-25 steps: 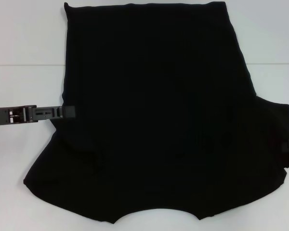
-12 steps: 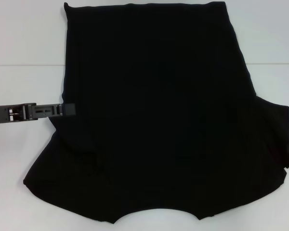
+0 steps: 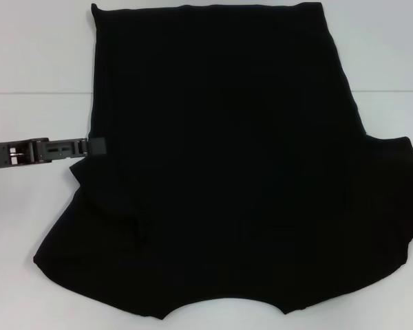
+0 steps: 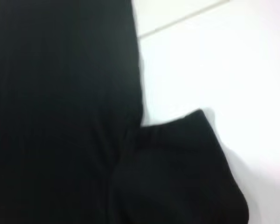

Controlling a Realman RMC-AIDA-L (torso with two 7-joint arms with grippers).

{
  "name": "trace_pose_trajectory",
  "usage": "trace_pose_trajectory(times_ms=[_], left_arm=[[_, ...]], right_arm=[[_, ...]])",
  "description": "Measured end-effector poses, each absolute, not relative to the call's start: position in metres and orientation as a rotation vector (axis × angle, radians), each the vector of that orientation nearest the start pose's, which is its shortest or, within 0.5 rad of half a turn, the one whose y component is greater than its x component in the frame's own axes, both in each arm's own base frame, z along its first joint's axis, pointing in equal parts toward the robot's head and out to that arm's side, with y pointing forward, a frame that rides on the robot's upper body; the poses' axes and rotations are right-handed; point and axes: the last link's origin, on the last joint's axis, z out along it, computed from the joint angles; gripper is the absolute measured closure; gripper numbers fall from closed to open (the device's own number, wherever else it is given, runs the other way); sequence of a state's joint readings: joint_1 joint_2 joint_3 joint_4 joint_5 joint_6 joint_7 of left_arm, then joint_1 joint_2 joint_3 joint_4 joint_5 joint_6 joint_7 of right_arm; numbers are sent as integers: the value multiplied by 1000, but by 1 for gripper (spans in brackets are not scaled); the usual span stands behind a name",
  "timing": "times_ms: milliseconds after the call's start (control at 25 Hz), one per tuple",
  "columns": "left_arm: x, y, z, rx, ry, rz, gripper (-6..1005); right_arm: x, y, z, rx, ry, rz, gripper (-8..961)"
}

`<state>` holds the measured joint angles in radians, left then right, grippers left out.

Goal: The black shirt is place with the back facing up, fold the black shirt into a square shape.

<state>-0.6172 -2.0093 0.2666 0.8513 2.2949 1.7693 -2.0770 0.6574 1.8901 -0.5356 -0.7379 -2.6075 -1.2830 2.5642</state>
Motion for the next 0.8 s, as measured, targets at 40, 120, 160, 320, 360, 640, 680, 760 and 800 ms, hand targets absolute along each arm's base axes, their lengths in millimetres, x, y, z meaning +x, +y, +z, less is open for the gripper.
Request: trace_pose_trajectory(times_ms=[40,120,160,320,360,640,680,760,800], left_arm=[[-274,344,92,-2403,-1422,-776,140],[-273,345,93,-2399,-1415,-793,140],[-272,345,93,-2396,-1410,-805,140],[-270,347,95,-2388,-1396,-835,140],[-270,347,95,-2386,-1394,-839,140],[-269,348,97,-2373,-1383,-865,139],[-270,347,98,-2368,-1384,-869,139],[-272,347,100,-2354,-1388,-877,139],[-273,346,101,-2343,-1390,-885,139]], right_arm=[[337,391,110,-1825,1760,183,940],[335,394,112,-1824,1753,203,940],[333,396,112,-1826,1750,215,940],[317,404,113,-1866,1728,310,939],[310,407,112,-1894,1716,338,939],[262,428,70,-2121,1570,222,937],[255,430,59,-2163,1534,178,936],[244,431,41,-2243,1458,87,935],[239,430,31,-2287,1417,33,934]])
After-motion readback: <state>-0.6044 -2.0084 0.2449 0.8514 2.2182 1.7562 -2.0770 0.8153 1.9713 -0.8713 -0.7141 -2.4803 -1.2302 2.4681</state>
